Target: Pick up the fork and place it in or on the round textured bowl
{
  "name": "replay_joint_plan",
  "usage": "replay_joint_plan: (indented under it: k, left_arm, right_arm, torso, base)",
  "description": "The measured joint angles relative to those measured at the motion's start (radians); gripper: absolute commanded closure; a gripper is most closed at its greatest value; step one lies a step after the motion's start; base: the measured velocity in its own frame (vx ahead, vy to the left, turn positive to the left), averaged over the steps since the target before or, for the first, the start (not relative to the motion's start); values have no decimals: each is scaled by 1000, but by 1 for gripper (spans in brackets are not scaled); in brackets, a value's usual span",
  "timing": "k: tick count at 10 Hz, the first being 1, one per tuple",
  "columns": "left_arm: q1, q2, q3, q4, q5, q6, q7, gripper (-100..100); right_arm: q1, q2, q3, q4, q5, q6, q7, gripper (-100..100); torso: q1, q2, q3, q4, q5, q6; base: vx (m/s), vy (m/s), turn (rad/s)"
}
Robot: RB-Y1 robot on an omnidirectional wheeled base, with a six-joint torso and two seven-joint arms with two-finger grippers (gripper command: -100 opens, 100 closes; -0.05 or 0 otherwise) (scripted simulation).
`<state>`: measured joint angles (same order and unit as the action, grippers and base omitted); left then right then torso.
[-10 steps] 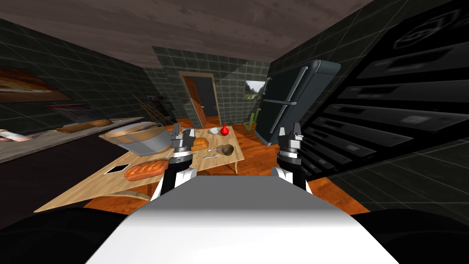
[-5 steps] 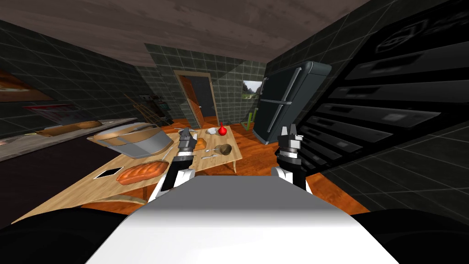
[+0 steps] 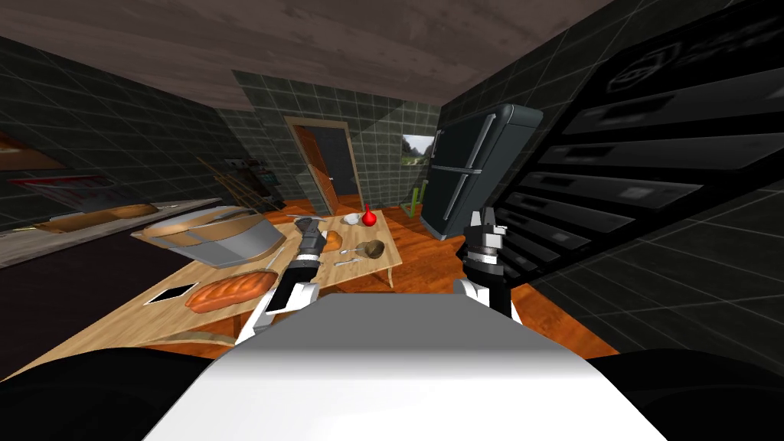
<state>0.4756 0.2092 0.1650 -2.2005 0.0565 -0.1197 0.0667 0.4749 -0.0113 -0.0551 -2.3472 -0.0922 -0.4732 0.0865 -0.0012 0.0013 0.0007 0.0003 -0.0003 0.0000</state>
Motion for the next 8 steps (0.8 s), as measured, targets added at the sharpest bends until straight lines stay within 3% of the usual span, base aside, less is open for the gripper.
replay_joint_plan:
  k: [5,7,8]
  left_arm:
    - [-7,44,36,63,-3,116,-27,-100]
    - [-28,71,59,109,-7,190,-44,-100]
    - [-16,77,65,112,-7,218,-50,-100]
  right_arm:
    - [0,0,0,0,0,0,0,0]
    - [0,0,0,0,0,0,0,0]
    - [0,0,0,0,0,0,0,0]
  torso:
    - [0,0,0,0,0,0]
    - [-1,0,0,0,0,0]
    - [-1,0,0,0,0,0]
  base:
    - [-18,-26,-50]
    - [-23,-40,-69]
    - [-22,-32,-54]
